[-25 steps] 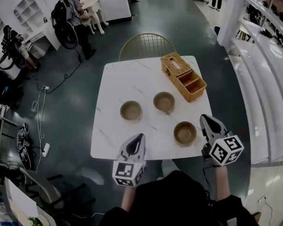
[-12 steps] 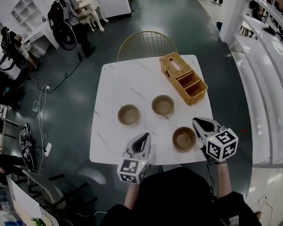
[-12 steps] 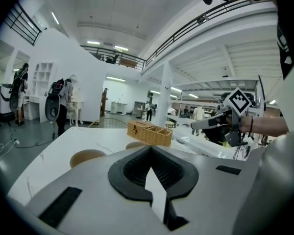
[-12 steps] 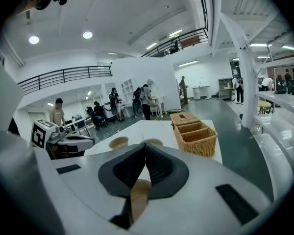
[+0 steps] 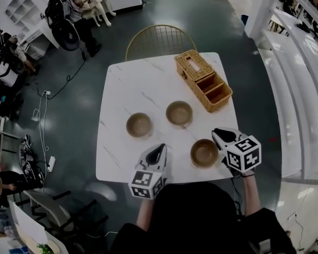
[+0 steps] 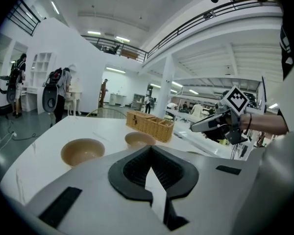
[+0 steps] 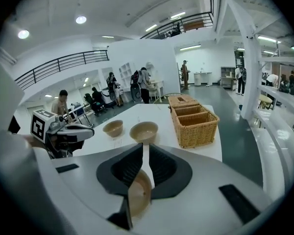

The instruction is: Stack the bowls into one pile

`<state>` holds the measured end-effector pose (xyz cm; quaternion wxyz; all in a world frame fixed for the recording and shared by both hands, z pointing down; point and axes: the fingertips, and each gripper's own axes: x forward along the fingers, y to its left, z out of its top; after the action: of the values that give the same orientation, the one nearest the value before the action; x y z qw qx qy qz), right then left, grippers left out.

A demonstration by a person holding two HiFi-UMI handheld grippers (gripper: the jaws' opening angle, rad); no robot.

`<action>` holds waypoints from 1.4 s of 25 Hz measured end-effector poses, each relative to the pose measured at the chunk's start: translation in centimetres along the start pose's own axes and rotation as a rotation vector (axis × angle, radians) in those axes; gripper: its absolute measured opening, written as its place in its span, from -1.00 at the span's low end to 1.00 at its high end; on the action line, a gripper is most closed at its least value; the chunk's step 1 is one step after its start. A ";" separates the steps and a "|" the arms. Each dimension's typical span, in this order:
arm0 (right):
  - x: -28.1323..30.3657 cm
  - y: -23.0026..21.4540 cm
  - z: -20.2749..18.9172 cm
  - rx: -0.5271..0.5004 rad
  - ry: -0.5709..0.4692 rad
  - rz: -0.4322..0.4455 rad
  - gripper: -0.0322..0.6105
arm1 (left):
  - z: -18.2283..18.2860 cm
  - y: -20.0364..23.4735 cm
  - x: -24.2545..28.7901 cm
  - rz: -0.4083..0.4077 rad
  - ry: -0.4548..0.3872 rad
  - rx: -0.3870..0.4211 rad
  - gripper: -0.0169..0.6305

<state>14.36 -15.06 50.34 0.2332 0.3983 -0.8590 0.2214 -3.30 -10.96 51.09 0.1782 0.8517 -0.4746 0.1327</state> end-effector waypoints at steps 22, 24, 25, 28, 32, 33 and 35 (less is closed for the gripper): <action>4.0 -0.4 -8.4 0.155 0.294 0.044 -0.44 | -3.1 -0.1 4.2 -0.164 0.166 -0.009 -0.91; 4.3 -0.4 -8.8 0.164 0.311 0.049 -0.44 | -3.3 -0.2 4.5 -0.169 0.171 -0.008 -0.91; 4.4 -0.4 -9.0 0.166 0.319 0.052 -0.44 | -3.4 -0.2 4.6 -0.171 0.171 -0.006 -0.91; 4.7 -0.4 -9.7 0.155 0.362 0.048 -0.50 | -3.7 -0.2 4.8 -0.173 0.176 0.007 -0.91; 4.8 -0.5 -10.0 0.091 0.395 0.026 -0.80 | -3.7 -0.2 5.0 -0.172 0.179 0.005 -0.91; 4.8 -0.5 -9.9 0.082 0.395 0.028 -0.82 | -3.7 -0.1 5.0 -0.171 0.180 0.005 -0.91; 4.8 -0.5 -9.7 0.073 0.391 0.030 -0.83 | -3.7 -0.1 5.1 -0.168 0.184 -0.004 -0.91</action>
<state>14.17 -12.63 60.90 0.3775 0.3430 -0.7947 0.3291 -0.83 -13.22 56.39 0.2332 0.8722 -0.3837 0.1939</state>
